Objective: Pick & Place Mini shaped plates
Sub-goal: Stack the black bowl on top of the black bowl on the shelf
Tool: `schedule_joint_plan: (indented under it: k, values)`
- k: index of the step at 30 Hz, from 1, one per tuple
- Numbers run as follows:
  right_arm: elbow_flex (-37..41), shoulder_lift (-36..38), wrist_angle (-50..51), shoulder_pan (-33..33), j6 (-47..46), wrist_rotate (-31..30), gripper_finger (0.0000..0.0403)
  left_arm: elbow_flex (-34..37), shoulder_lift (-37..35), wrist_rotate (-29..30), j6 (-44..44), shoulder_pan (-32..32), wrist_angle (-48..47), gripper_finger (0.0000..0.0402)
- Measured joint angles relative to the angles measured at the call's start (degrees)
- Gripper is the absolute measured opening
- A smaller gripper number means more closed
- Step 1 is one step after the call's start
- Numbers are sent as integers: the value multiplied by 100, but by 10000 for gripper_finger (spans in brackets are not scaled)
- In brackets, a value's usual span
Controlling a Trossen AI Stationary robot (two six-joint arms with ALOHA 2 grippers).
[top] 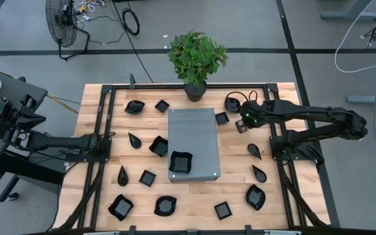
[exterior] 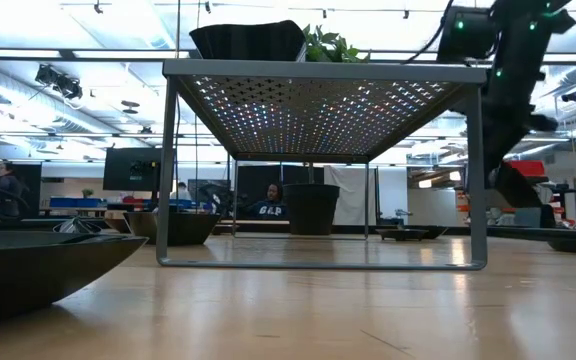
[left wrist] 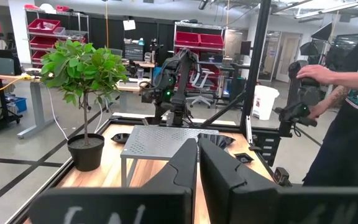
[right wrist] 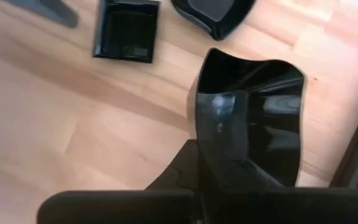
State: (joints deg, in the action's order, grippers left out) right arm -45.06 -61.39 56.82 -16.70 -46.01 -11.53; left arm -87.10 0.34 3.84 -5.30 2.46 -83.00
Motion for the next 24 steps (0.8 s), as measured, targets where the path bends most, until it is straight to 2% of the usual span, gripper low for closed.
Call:
schedule_joint_plan:
  k: [8,14,24]
  values:
    - [-873,0,827,507,891,2,0,0,1,0,-1,1,0,23]
    - [-1756,-19,1076,967,1262,1,0,2,0,0,0,2,0,23]
    - [-3367,-768,1478,1772,2181,17,0,-1,0,0,-1,1,-1,23]
